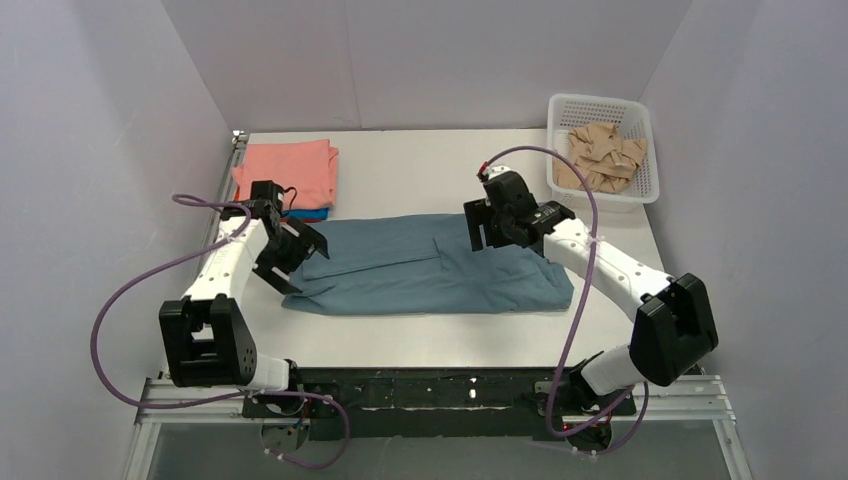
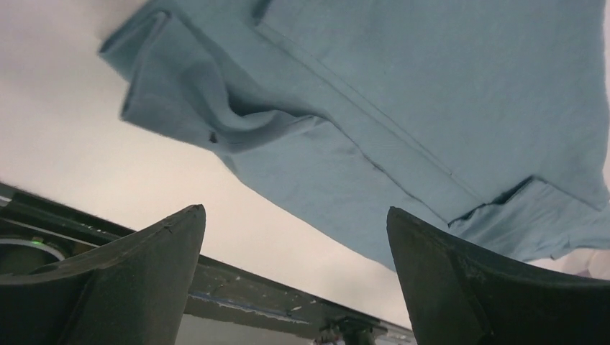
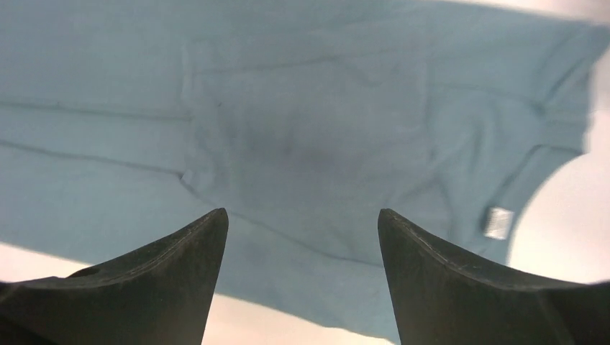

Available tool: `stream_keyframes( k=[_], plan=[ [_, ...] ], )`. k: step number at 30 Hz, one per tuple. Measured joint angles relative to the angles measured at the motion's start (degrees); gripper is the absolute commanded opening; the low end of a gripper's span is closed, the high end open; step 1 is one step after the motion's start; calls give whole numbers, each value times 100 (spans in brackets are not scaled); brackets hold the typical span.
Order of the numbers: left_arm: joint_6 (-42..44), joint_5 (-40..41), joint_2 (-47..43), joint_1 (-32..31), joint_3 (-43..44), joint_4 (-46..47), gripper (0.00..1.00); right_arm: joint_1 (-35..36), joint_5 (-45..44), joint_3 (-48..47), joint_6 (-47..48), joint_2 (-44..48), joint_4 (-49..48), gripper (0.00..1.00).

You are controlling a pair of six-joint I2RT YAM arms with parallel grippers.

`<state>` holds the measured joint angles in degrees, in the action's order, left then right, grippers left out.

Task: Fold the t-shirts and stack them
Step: Fold the other side of the tshirt into a rectangle

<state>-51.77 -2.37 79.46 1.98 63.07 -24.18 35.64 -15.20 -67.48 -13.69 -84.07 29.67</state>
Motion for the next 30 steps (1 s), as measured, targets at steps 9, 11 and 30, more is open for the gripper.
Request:
stream_keyframes(
  k=[9,11,30],
  plan=[
    [291,-721,459,-348,-400,579,98,7,651,570,-568,-492,-310,84],
    [319,-739,463,-413,-507,654,98,0,660,608,-610,-568,-372,84],
    [632,389,1799,-542,-9,815,98,-297,855,1054,-861,-1005,-798,82]
  ],
)
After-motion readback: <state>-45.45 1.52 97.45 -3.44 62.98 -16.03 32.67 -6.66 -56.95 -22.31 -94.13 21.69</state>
